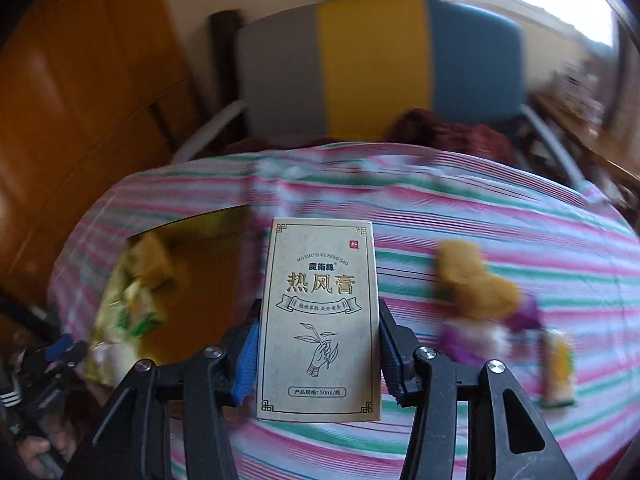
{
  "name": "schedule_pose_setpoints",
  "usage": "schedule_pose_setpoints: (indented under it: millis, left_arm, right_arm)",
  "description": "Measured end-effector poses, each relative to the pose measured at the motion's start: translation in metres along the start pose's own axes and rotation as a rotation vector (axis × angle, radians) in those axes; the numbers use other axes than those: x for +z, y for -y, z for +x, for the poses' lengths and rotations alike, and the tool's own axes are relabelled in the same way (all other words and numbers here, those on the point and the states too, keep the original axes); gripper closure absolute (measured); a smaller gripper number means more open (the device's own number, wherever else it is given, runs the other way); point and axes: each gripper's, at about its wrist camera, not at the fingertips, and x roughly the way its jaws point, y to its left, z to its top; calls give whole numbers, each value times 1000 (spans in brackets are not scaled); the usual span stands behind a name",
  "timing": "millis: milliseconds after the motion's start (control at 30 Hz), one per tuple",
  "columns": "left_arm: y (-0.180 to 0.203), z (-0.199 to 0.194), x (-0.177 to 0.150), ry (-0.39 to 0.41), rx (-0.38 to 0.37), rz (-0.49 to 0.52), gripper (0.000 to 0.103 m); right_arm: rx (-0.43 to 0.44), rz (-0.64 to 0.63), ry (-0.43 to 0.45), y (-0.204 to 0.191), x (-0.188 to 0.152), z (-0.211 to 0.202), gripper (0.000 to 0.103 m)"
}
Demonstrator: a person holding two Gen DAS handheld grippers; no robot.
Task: Organize objects
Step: 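Carry the white box into the tray and open the right tool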
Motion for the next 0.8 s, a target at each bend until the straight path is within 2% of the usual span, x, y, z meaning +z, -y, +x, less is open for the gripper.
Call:
schedule_pose_setpoints:
  millis: [100, 200, 433, 467, 633, 733, 800]
  left_arm:
    - [-14, 3, -3, -10, 11, -32, 39]
    - [-25, 6, -6, -20, 17, -60, 39]
    - [-49, 18, -11, -53, 25, -118, 39]
    - [-51, 20, -12, -58, 23, -124, 39]
    - [-57, 23, -13, -67, 22, -140, 39]
    - [-59, 24, -13, -68, 30, -149, 39]
    - [-60, 24, -14, -67, 36, -152, 39]
  right_arm:
    - [36, -87, -49, -55, 14, 38, 51]
    - [54, -107, -122, -93, 25, 84, 51]
    - [-51, -32, -214, -129, 45, 175, 51]
    - [-46, -5, -225, -131, 47, 186, 50]
    - [131, 86, -263, -139, 48, 207, 44]
    - [153, 64, -243, -142, 41, 202, 36]
    - [167, 59, -247, -139, 38, 200, 36]
